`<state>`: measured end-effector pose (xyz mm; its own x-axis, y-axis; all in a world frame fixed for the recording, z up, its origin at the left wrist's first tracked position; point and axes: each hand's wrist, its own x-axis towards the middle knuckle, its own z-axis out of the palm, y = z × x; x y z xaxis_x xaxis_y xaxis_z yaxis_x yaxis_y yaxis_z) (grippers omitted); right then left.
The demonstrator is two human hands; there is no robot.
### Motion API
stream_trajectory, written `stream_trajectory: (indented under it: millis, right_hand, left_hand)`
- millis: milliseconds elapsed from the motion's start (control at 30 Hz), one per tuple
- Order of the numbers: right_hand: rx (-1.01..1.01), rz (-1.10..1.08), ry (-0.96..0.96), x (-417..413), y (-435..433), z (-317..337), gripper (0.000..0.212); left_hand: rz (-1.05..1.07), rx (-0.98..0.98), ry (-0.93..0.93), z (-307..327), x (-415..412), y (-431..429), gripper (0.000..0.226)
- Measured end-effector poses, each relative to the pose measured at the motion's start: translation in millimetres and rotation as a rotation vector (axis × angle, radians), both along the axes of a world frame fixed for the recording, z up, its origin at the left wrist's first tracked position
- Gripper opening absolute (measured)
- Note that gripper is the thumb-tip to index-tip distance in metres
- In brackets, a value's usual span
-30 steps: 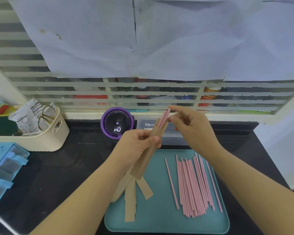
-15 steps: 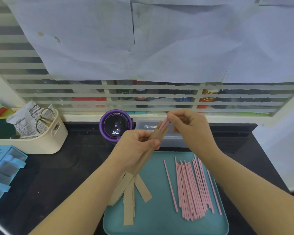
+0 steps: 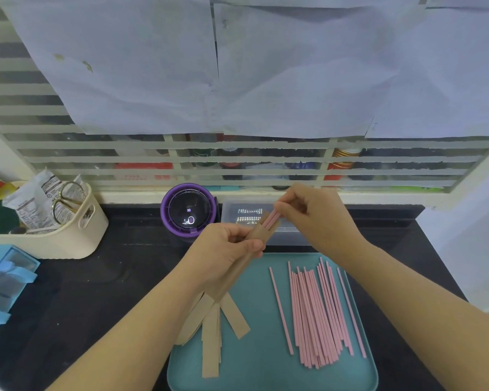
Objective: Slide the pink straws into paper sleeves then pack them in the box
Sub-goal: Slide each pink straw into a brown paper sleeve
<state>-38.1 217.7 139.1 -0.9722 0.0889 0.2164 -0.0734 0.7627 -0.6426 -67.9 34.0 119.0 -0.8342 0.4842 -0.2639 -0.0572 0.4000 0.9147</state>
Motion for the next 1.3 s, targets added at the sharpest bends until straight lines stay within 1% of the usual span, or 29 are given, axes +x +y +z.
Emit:
stream_trajectory:
  millis: [67,133,200,267,300,333,433,500,533,600,633,700,800,900,967,1000,1100,1167,1233,1300]
  right_hand:
    - [0.072,0.028,0.043,2.3,1.3,-3.8,0.015]
    - [0.028,0.057,0.017,2.9,3.1,-2.9,0.013]
    - [-0.074,0.108,-0.121,2.6,4.6,1.2,0.008]
    - [-0.108,0.187,-0.328,2.9,5.2,0.9,0.008]
    - [-0.091,0.215,-0.407,2.5,5.1,-1.1,0.010]
    - [-0.056,0.230,-0.446,1.8,4.6,-4.0,0.012]
    - [0.069,0.245,-0.497,0.2,4.9,-13.0,0.012]
    - [0.167,0.224,-0.584,-0.1,8.8,-25.6,0.015]
    - [0.168,0.191,-0.643,0.8,11.7,-35.0,0.015]
    - [0.056,0.097,-0.779,3.9,17.1,-60.0,0.016]
    - [-0.008,0.045,-0.828,5.7,18.1,-73.2,0.017]
    - [-0.121,-0.065,-0.873,9.6,15.6,-99.0,0.018]
    - [-0.201,-0.176,-0.875,15.4,1.3,-127.2,0.017]
    - [-0.111,-0.191,-0.841,16.0,-12.4,-147.6,0.017]
    - [-0.044,-0.170,-0.841,16.4,-21.3,-158.6,0.015]
    - [-0.010,-0.150,-0.852,17.9,-26.8,-163.9,0.015]
    - [0.148,-0.101,-0.835,22.4,-37.0,-171.2,0.016]
    - [0.223,-0.088,-0.772,24.6,-39.9,-173.2,0.019]
    - [0.222,-0.115,-0.688,26.1,-38.0,-173.9,0.018]
    - [0.277,-0.145,-0.575,27.1,-32.8,-174.2,0.019]
  left_hand:
    - [-0.014,-0.018,0.005,-1.8,-2.5,0.6,0.008]
    - [-0.025,-0.029,0.023,-2.9,-4.4,0.7,0.009]
    - [-0.067,-0.090,0.094,-3.7,-7.4,1.1,0.008]
    - [-0.155,-0.160,0.165,-5.5,-10.2,4.2,0.009]
    - [-0.191,-0.186,0.189,-7.1,-11.4,6.5,0.010]
    - [-0.216,-0.214,0.208,-9.3,-12.2,9.2,0.010]
    - [-0.206,-0.297,0.284,-19.2,-13.5,15.4,0.017]
    - [-0.115,-0.304,0.338,-28.2,-15.0,12.6,0.026]
    - [-0.061,-0.305,0.377,-31.3,-15.9,9.3,0.029]
    - [0.015,-0.334,0.437,-41.4,-18.8,0.3,0.031]
    - [0.039,-0.362,0.427,-48.0,-19.7,-5.6,0.031]
    - [0.054,-0.448,0.322,-64.3,-20.2,-19.4,0.030]
    - [0.037,-0.582,0.173,-92.6,-14.1,-39.2,0.027]
    - [0.020,-0.748,0.112,-109.9,-6.0,-51.4,0.028]
    - [0.004,-0.816,0.110,-117.7,0.0,-55.9,0.023]
    - [-0.004,-0.833,0.106,-122.0,3.6,-58.5,0.024]
    - [-0.037,-0.878,0.114,-131.2,9.9,-62.6,0.036]
    - [-0.062,-0.894,0.120,-135.9,11.4,-64.1,0.040]
    - [-0.068,-0.884,0.105,-139.2,12.5,-64.4,0.041]
    - [-0.056,-0.859,0.099,-143.2,12.7,-65.0,0.040]
